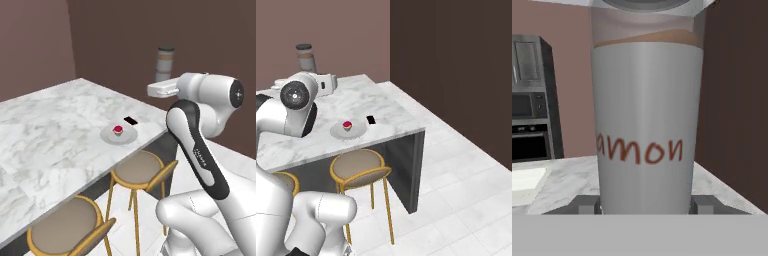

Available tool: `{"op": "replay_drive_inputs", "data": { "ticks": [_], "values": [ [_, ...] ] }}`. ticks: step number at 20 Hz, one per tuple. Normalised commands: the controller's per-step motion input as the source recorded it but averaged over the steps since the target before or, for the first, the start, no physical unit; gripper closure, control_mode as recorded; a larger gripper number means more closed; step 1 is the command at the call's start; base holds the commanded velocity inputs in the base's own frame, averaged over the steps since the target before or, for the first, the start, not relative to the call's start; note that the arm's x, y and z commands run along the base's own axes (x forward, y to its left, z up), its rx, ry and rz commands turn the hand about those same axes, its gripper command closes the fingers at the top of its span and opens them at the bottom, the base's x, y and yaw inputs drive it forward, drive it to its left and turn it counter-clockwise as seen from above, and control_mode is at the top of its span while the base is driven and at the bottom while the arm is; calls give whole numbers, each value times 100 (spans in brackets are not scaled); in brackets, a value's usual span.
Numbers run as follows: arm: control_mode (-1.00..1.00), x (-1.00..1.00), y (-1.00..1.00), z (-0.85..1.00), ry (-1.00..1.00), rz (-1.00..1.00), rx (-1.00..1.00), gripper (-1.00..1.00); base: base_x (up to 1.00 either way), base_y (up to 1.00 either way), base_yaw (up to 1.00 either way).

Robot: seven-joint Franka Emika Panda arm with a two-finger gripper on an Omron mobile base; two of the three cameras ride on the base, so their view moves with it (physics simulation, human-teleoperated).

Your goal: Take the cinnamon bottle from the cabinet and place it on the dining table, next to the plate with the cupcake. Then take the chocolate from the dining counter and place it on the cupcake plate.

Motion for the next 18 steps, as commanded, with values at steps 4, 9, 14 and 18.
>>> {"op": "replay_drive_inputs", "data": {
  "ticks": [4,9,14,18],
  "values": [
    [100,0,0,0,0,0,0,100,67,-14,42],
    [100,0,0,0,0,0,0,100,71,-14,37],
    [100,0,0,0,0,0,0,100,66,-8,13],
    [100,0,0,0,0,0,0,100,51,-1,2]
  ]
}}
